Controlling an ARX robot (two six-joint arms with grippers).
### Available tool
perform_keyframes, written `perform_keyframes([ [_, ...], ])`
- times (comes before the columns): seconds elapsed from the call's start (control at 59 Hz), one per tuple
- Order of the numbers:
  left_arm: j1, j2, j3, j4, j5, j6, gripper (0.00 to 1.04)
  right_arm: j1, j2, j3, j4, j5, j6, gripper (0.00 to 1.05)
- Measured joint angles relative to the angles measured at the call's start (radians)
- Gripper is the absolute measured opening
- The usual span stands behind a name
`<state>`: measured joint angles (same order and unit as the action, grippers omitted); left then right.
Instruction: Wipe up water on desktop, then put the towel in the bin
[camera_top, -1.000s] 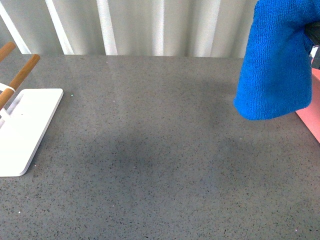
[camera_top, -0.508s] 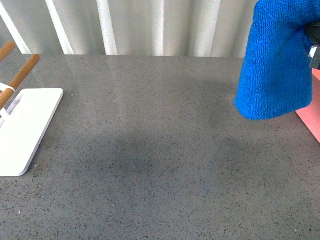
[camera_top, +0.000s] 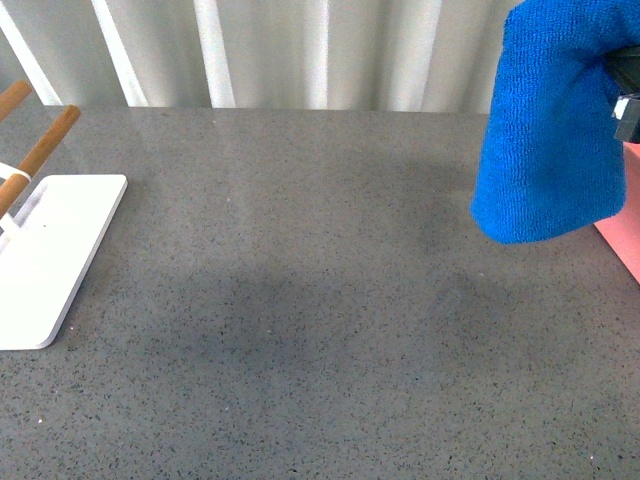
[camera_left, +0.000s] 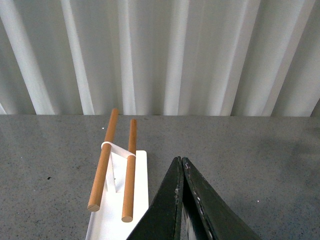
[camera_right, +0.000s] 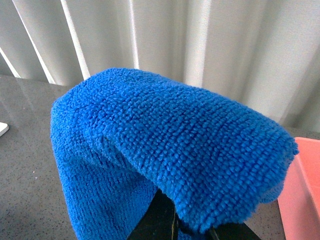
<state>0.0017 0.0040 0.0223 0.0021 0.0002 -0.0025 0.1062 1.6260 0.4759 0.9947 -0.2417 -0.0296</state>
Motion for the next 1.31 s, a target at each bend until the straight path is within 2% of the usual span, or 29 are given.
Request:
perform_keyframes([
  [0.102,0.000,0.000,0.000,-0.001,0.000,-0.001,0.04,0.007,0.020,0.014,-0.021,0.010,0.002,0.03],
  [0.119,0.000,0.000,0.000,-0.001,0.000,-0.001,0.07,0.010,0.031,0.024,-0.038,0.016,0.005,0.03],
  [0.186,0.000,0.000,0.000,-0.001,0.000,-0.001,0.25,0.022,0.080,0.080,-0.115,0.042,0.027,0.03],
  [0.356,0.000,0.000,0.000,-0.001,0.000,-0.001,0.66,0.070,0.319,0.325,-0.443,0.141,0.149,0.03],
  [0.525,0.000,0.000,0.000,-0.001,0.000,0.000,0.99,0.129,0.448,0.447,-0.618,0.163,0.227,0.03],
  [0.814,0.000,0.000,0.000,-0.001,0.000,0.000,0.98,0.143,0.513,0.450,-0.652,0.221,0.267,0.03],
  [1.034,0.000,0.000,0.000,-0.001,0.000,0.000,0.98,0.101,0.447,0.396,-0.654,0.241,0.266,0.03],
  [1.305,0.000,0.000,0.000,-0.002,0.000,0.000,0.98,0.029,0.464,0.441,-0.678,0.246,0.229,0.03],
])
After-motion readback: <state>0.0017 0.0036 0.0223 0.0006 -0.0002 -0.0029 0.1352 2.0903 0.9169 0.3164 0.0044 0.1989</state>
